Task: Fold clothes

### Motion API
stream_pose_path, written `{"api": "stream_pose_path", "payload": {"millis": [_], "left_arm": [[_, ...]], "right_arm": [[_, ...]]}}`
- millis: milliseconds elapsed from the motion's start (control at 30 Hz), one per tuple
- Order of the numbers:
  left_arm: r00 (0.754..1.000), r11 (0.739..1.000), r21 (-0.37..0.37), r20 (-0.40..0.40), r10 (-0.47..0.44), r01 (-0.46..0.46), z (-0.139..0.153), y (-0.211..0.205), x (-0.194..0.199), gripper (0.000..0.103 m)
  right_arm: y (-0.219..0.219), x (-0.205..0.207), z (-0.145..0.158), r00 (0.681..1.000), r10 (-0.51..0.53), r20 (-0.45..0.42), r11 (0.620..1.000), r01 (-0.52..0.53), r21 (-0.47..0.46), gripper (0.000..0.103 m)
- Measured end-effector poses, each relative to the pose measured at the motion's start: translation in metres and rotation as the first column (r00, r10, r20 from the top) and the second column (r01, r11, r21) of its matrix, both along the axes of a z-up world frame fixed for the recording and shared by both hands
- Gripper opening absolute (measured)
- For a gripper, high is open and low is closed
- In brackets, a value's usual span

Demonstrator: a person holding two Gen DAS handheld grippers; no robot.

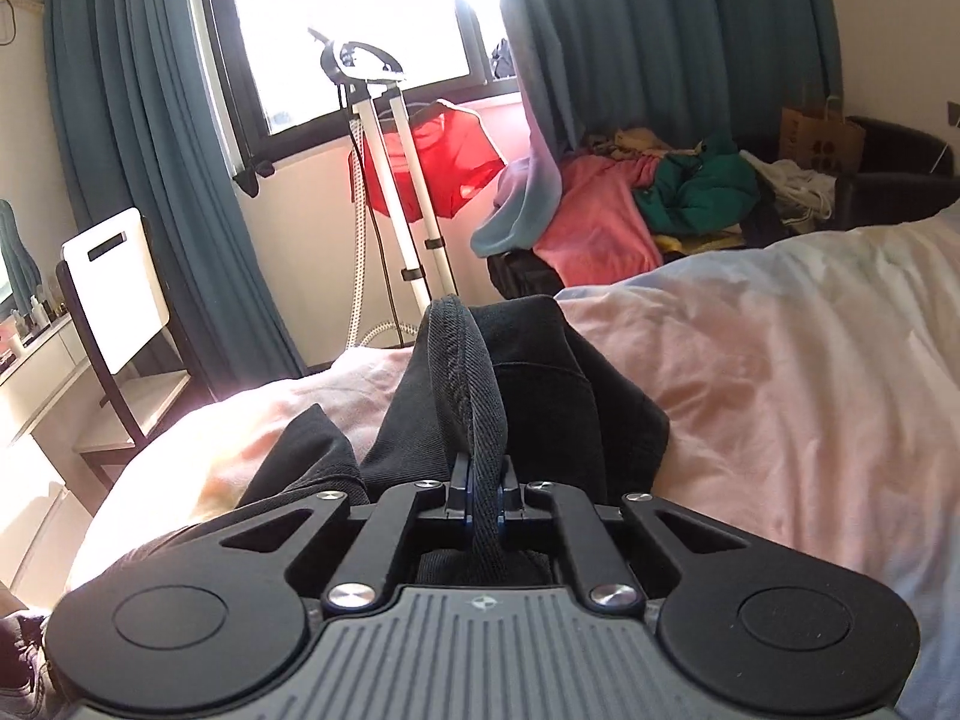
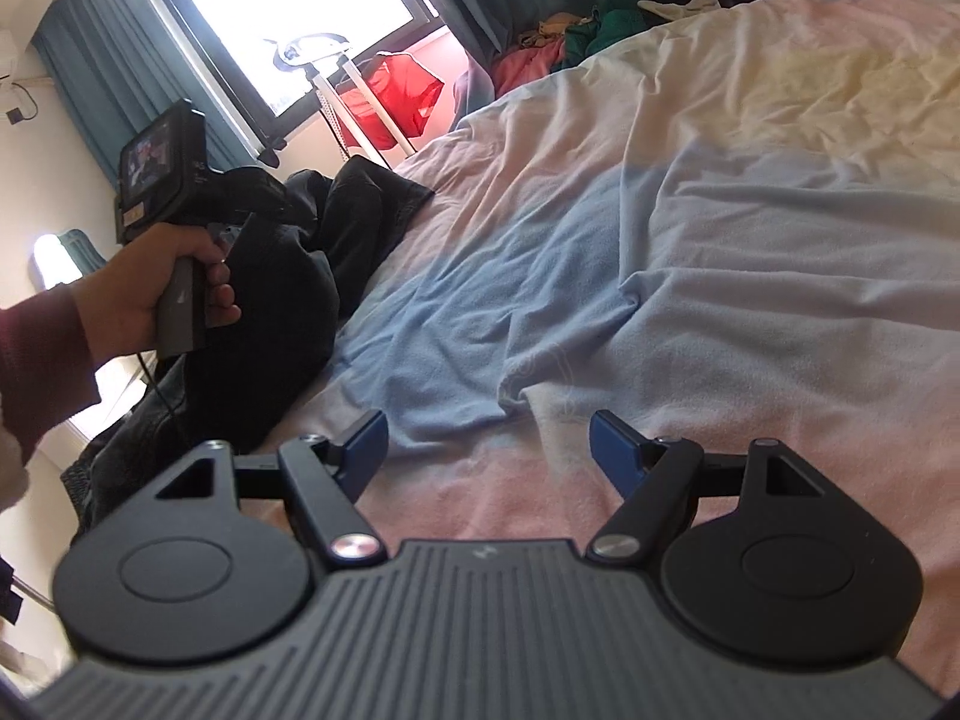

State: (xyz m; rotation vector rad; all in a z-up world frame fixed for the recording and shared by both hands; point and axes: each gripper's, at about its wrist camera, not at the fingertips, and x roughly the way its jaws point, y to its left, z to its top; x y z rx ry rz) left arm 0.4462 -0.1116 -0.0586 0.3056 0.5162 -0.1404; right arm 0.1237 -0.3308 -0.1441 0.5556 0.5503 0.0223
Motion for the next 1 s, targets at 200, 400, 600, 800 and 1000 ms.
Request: {"api": "stream_pose_path", "payload": {"millis": [200,400,600,800,1000], "left_arm": [[0.971,0.979,0.02,0.127,-0.202,0.201,0.049,0.004,-0.153,0.006],[0.955,0.949,-0.115,0.094,-0.282,0.292,0.02,0.027,-0.31,0.006],[0.991,0.939,-0.324,-0.034,-0.133,0.115,-0.034,0.082,-0.362,0.006],[0.998,0.846,-0.532,-0.063,-0.012,-0.023,-0.015,0.142,-0.346,0.007],[0.991,0.78,-0.618,-0.129,0.022,-0.098,-0.028,0.177,-0.336,0.007]], "right_arm": [[-0.001,-0.019,0.016,0.997,-0.011,0.076,1.0,0.011,-0.007,0.077],[-0.004,-0.044,0.031,0.988,-0.022,0.151,0.999,0.017,0.037,0.077],[-0.02,-0.065,0.024,0.99,-0.016,0.14,0.966,-0.021,0.259,0.075],[-0.03,-0.06,0.017,0.995,-0.016,0.102,0.907,-0.029,0.42,0.069],[-0.038,0.015,0.004,0.999,-0.031,0.018,0.829,0.015,0.559,0.068]]}}
